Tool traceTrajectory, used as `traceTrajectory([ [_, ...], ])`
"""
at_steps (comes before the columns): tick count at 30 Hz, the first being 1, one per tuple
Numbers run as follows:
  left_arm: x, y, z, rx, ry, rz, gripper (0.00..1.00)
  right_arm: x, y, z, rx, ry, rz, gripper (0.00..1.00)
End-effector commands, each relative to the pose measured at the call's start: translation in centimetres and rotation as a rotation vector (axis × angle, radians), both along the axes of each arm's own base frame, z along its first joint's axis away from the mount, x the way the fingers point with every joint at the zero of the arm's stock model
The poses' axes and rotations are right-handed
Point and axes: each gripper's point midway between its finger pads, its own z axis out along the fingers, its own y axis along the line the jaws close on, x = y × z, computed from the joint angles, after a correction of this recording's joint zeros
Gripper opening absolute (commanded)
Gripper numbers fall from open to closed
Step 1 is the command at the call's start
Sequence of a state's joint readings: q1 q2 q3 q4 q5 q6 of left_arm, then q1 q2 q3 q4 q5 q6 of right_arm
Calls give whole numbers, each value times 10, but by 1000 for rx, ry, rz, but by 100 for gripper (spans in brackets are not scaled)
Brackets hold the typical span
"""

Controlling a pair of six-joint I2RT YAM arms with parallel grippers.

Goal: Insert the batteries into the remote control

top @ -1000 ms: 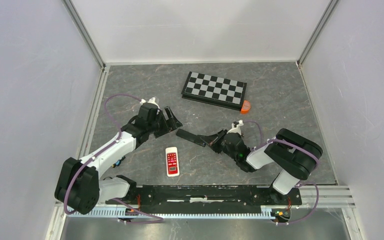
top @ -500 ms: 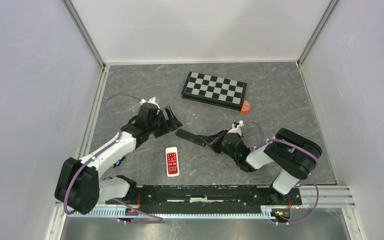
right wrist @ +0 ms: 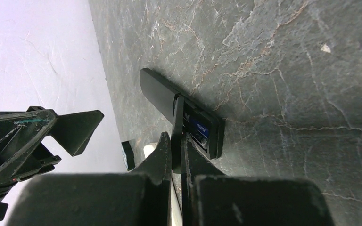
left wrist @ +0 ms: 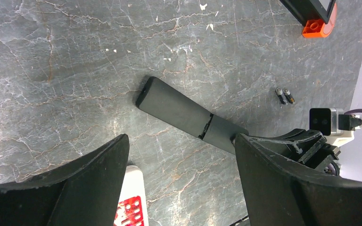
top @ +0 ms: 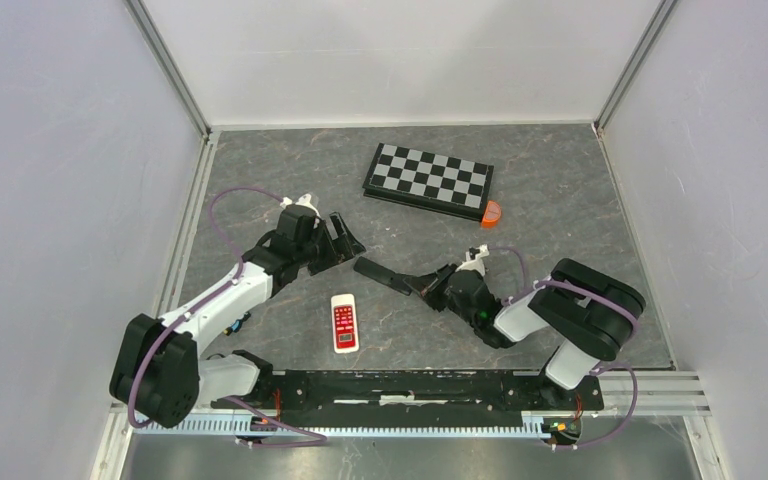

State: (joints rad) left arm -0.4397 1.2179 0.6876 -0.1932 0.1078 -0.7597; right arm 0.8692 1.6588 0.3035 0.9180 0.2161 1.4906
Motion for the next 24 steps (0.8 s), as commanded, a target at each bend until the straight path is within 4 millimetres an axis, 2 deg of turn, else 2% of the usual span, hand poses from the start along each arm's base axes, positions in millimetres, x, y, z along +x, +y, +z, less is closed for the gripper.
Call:
traceTrajectory([
  [1, 9, -2, 12, 11, -43, -26, 88, -1, -9, -1, -29, -19, -24, 0],
  [12, 9, -3, 11, 12, -31, -30, 89, 4, 3, 0, -16, -33, -8, 1],
  [20, 8, -3, 10, 13, -25, -31, 89, 2, 9, -1, 13, -9, -11, 11],
  [24, 8, -3, 10, 14, -25, -33, 89, 1, 8, -1, 9, -2, -9, 20],
])
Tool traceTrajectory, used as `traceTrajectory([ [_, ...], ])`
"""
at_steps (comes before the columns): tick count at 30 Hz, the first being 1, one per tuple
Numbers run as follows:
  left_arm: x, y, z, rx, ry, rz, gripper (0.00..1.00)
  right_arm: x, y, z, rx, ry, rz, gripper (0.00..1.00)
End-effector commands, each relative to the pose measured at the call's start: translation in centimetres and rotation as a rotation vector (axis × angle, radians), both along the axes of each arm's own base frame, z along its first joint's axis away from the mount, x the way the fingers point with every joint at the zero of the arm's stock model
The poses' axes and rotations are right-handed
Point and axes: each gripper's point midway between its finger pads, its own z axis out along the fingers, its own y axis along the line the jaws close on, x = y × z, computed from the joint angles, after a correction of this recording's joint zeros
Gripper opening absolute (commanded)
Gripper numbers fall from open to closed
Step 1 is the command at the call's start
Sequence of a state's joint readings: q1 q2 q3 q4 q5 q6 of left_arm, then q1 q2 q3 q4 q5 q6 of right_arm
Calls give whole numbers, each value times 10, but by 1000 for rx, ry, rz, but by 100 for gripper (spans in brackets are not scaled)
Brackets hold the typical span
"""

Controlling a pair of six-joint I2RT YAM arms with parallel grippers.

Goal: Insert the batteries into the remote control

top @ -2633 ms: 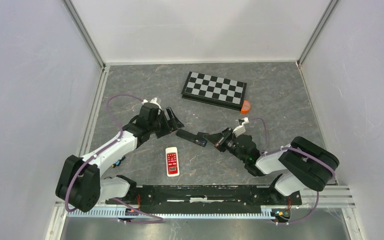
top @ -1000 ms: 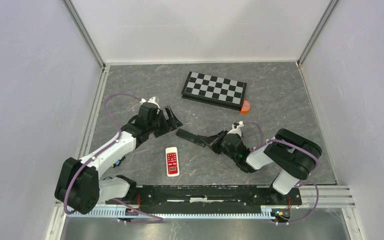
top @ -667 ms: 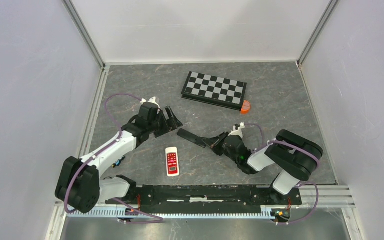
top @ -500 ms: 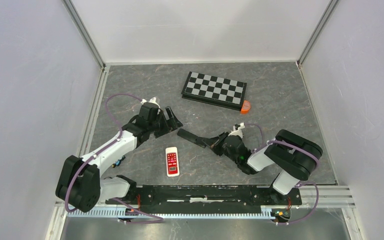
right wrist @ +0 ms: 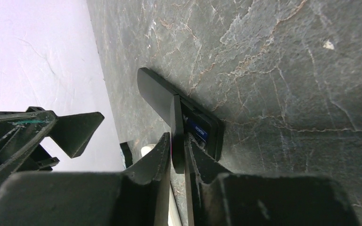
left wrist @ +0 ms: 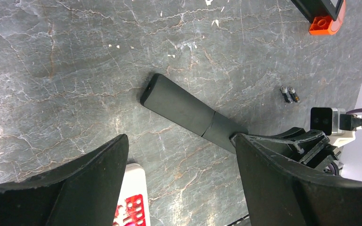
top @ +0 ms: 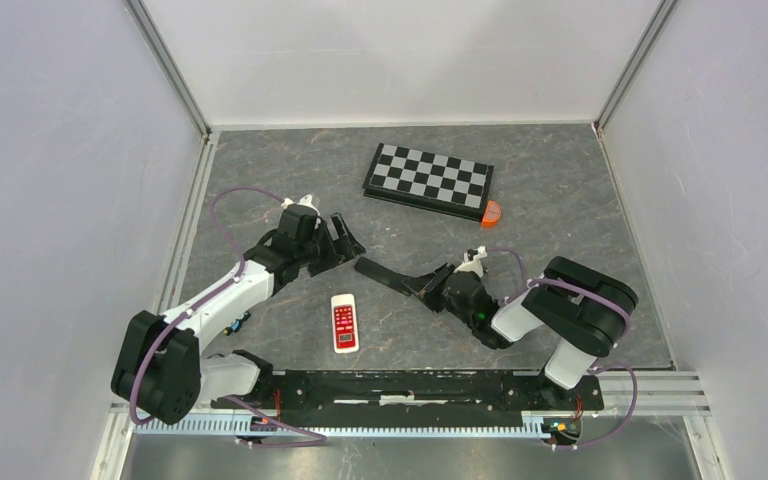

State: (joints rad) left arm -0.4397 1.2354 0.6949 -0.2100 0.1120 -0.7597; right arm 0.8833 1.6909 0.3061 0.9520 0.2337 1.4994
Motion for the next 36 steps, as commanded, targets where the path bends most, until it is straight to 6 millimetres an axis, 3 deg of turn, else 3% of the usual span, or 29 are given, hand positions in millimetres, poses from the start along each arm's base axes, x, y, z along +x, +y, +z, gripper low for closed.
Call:
traceTrajectory([
  [1, 10, -3, 15, 5, -50, -30, 89, 1, 5, 2, 4, 2, -2, 22],
  [7, 9, -3, 15, 6, -49, -29, 90, 0, 1, 10, 6, -15, -7, 37],
  [16, 10, 0, 15, 18, -48, -17, 91, -6, -7, 17, -3, -27, -4, 45],
  [26, 11, 2, 10, 33, -25, 1, 93, -17, -19, 1, -103, 20, 18, 55],
  [31, 13, -2, 16, 9, -31, 0, 94, -15, -21, 0, -143, 15, 20, 55],
  [36, 19, -3, 7, 21, -16, 8, 93, -11, -20, -1, -187, 5, 28, 48],
])
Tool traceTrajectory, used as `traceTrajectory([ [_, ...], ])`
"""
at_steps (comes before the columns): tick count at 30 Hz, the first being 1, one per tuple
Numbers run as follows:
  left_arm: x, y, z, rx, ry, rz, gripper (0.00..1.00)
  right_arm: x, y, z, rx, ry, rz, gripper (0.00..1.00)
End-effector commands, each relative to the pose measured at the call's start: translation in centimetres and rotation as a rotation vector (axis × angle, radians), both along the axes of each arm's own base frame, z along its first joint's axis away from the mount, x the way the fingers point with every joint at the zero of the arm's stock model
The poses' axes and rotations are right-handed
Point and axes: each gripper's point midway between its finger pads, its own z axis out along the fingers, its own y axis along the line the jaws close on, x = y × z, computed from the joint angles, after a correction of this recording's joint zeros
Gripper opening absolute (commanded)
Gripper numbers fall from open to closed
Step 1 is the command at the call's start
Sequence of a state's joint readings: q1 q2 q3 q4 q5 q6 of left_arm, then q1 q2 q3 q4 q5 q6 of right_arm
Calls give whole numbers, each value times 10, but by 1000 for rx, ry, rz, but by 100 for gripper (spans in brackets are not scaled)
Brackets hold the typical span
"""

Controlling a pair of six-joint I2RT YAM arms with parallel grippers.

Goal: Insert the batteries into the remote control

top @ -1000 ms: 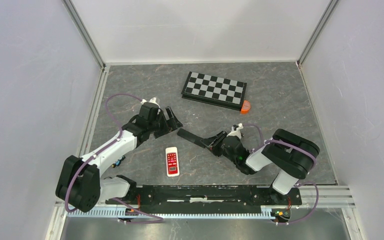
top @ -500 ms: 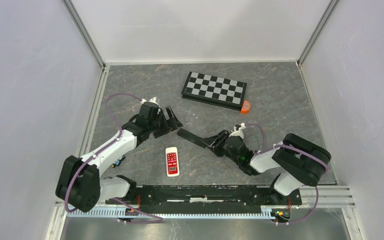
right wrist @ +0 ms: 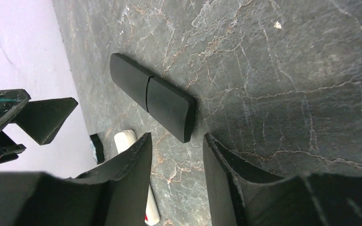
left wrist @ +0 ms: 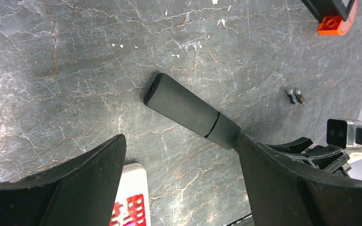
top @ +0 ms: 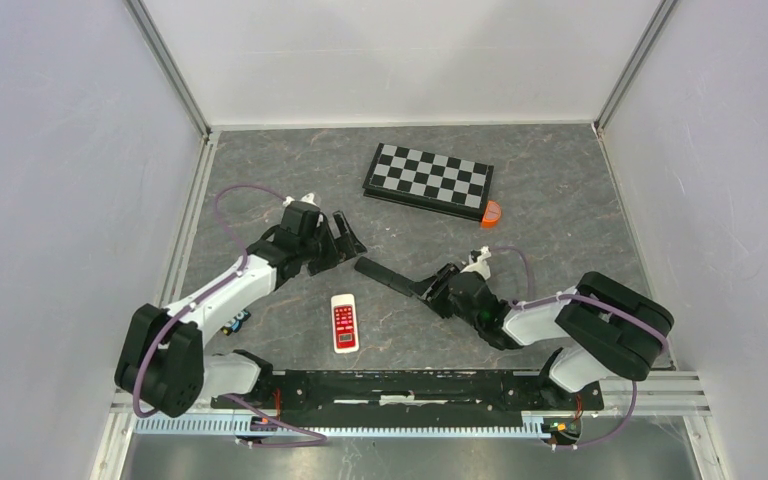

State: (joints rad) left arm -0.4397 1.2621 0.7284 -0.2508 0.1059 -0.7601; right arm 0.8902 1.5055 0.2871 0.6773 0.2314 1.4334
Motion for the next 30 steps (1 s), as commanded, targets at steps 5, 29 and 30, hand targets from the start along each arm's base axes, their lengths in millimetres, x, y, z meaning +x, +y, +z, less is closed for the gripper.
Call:
traceTrajectory([
  [5, 30, -6, 5, 4, -78, 14, 88, 14, -1, 3, -97, -46, 2, 40],
  [29, 42, -30, -54, 14, -18, -140, 67, 19, 6, -12, -175, 10, 46, 19],
  [30, 41, -31, -56, 7, -11, -146, 66, 19, 7, -12, -176, 12, 50, 19],
])
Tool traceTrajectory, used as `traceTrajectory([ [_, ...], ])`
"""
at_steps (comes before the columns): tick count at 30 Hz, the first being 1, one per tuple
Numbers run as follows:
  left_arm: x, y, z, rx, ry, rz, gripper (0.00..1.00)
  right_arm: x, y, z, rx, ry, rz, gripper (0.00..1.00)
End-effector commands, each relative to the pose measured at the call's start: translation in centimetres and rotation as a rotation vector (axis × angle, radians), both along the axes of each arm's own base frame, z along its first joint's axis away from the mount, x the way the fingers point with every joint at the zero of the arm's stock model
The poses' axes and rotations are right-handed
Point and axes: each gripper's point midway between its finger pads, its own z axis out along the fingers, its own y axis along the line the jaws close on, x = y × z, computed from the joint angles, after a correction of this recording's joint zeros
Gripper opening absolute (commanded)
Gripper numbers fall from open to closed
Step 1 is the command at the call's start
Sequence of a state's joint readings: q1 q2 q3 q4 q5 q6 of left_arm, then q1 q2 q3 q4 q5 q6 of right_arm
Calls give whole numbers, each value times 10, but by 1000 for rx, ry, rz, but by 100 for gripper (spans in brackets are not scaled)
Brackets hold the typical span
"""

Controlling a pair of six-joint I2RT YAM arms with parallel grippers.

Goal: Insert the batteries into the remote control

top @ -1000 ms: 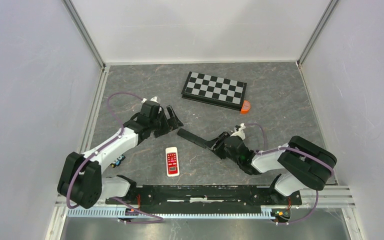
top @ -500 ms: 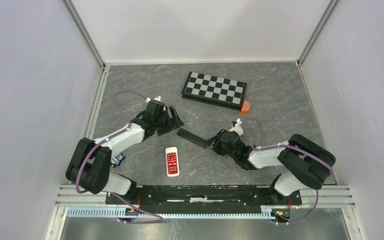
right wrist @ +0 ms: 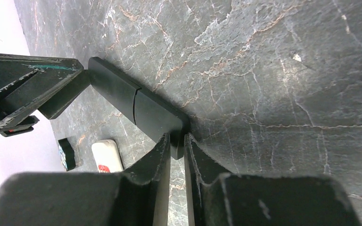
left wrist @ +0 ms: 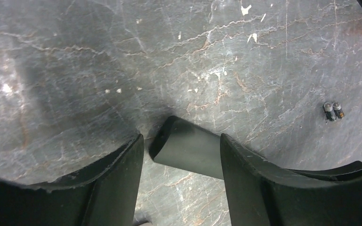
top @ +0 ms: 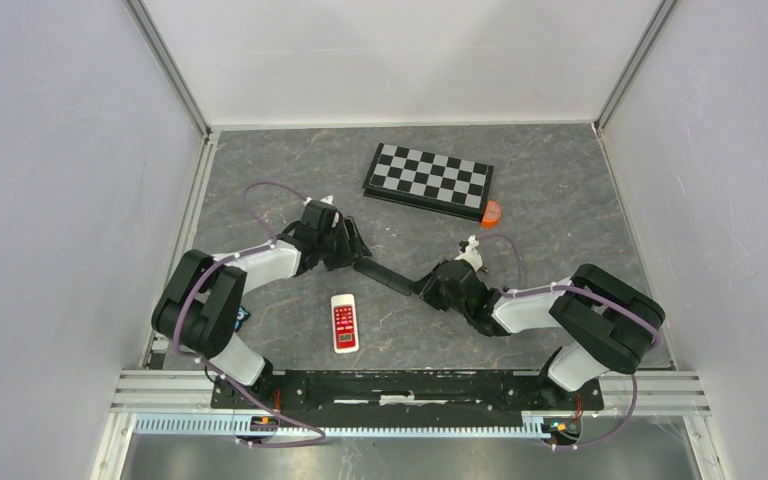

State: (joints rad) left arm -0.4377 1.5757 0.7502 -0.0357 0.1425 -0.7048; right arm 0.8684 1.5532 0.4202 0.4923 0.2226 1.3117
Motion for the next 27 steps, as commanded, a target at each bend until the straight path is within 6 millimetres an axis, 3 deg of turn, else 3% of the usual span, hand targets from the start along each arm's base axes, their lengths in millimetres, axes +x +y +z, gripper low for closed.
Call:
traceTrajectory([
  [1, 10, -15, 6, -41, -58, -91, 63, 6, 4, -1, -21, 4, 0, 18],
  [11, -22, -22, -18, -127, 42, -130, 40, 13, 20, -3, -24, 19, 18, 10],
  [21, -39, -30, -27, -164, 71, -163, 37, 24, 56, -6, -90, 71, 94, 3],
  [27, -47, -36, -30, -178, 78, -164, 36, 29, 59, -16, -220, 104, 124, 0],
])
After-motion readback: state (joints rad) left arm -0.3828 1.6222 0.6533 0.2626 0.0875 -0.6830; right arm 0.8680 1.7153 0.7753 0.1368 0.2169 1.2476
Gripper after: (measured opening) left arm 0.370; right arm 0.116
